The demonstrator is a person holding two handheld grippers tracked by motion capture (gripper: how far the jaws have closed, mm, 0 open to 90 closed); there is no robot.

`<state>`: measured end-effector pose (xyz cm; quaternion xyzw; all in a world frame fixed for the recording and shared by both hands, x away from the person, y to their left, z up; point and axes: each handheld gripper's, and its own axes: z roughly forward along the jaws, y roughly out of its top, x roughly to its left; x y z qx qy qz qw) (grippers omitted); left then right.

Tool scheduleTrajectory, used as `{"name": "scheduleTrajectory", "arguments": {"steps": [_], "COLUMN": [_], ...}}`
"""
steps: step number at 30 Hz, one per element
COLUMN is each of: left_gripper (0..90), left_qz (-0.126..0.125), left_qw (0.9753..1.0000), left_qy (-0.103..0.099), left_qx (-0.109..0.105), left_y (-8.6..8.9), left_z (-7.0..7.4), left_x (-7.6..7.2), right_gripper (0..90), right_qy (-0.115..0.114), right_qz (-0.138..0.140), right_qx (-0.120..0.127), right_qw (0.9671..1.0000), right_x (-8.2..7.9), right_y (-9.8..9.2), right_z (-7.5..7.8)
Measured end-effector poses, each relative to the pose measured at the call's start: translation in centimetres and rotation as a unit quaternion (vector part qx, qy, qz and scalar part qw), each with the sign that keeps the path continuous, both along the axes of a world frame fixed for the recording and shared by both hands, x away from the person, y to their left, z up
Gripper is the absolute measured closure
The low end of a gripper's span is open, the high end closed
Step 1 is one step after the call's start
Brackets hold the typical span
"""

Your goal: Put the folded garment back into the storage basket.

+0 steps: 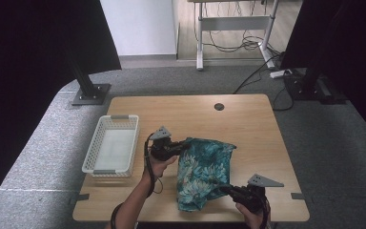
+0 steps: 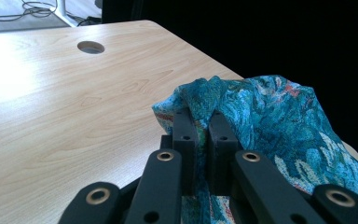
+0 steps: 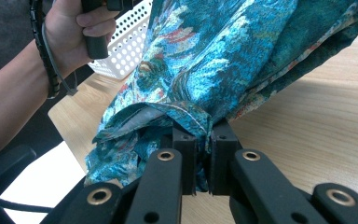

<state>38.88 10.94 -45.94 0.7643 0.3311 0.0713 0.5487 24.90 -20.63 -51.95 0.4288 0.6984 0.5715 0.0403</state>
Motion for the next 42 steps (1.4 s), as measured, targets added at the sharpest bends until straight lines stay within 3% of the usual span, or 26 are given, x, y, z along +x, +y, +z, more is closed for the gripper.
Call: {"name": "scheduleTrajectory", "arguments": {"steps": [42], "left_gripper": [83.4], "left_qz": [0.003], "left_qw": [0.9997], "left_qy": [-0.022], "left_qx": [0.002], "left_y": [0.8], "left_z": [2.5], "left_x": [-0.7], "right_gripper": [84.9], "right_qy": [-0.014], "right_qz": [0.007], "right_qx": [0.022], "right_qw": [0.9996], "right_x": [0.1], "right_y": [0.6], "right_z": [1.4]}}
